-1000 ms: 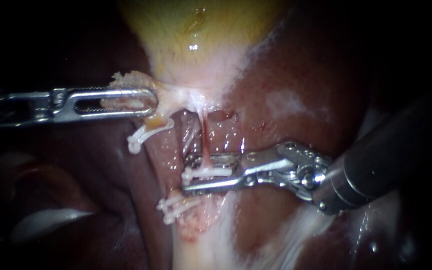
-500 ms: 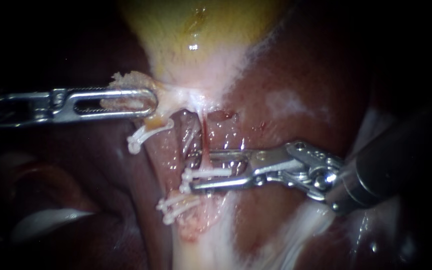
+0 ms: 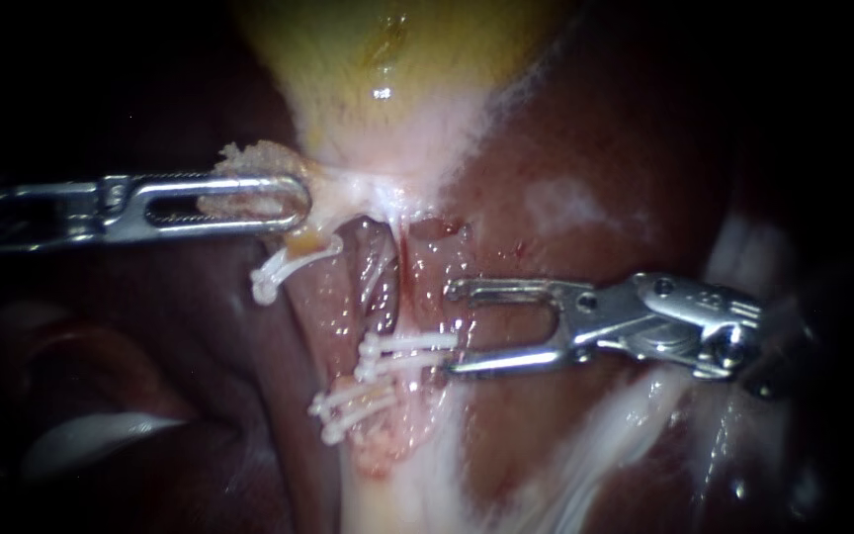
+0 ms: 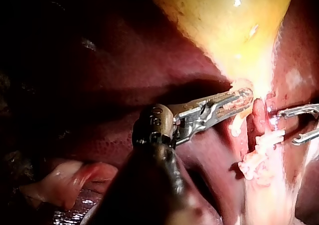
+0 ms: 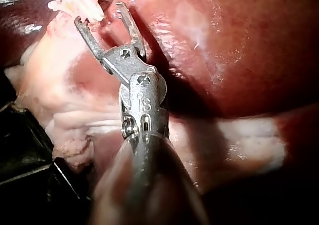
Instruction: Going back second clip right tube
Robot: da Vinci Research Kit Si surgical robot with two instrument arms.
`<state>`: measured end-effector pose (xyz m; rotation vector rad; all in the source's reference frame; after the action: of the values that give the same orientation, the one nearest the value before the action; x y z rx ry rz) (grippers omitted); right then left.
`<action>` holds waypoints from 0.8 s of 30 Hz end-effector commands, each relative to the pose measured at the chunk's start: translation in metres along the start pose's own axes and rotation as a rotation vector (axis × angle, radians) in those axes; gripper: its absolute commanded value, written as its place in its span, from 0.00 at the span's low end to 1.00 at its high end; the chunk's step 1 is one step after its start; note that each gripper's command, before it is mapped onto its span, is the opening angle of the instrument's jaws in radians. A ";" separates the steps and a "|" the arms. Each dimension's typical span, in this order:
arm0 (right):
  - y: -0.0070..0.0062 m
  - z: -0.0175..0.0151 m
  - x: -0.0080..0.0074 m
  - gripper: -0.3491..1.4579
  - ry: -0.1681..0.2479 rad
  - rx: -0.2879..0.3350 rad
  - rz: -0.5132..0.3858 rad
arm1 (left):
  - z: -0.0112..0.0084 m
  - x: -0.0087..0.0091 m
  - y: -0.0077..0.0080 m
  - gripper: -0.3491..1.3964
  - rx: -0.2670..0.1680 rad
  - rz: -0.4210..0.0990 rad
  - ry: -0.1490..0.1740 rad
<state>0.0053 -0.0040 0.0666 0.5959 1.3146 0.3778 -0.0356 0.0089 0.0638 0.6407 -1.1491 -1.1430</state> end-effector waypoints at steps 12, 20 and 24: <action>-0.0014 -0.0051 0.0046 0.47 -0.002 0.028 -0.074 | 0.0000 0.0000 0.0000 0.00 0.001 0.000 0.000; -0.0014 -0.0064 0.0051 0.47 -0.005 0.022 -0.090 | 0.0000 0.0000 0.0001 0.00 0.001 0.000 0.000; -0.0014 -0.0066 0.0050 0.47 -0.006 0.023 -0.097 | 0.0000 0.0000 0.0001 0.00 0.001 0.000 0.000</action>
<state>0.0000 -0.0010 0.0608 0.5506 1.3378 0.2827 -0.0356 0.0090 0.0639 0.6413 -1.1496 -1.1417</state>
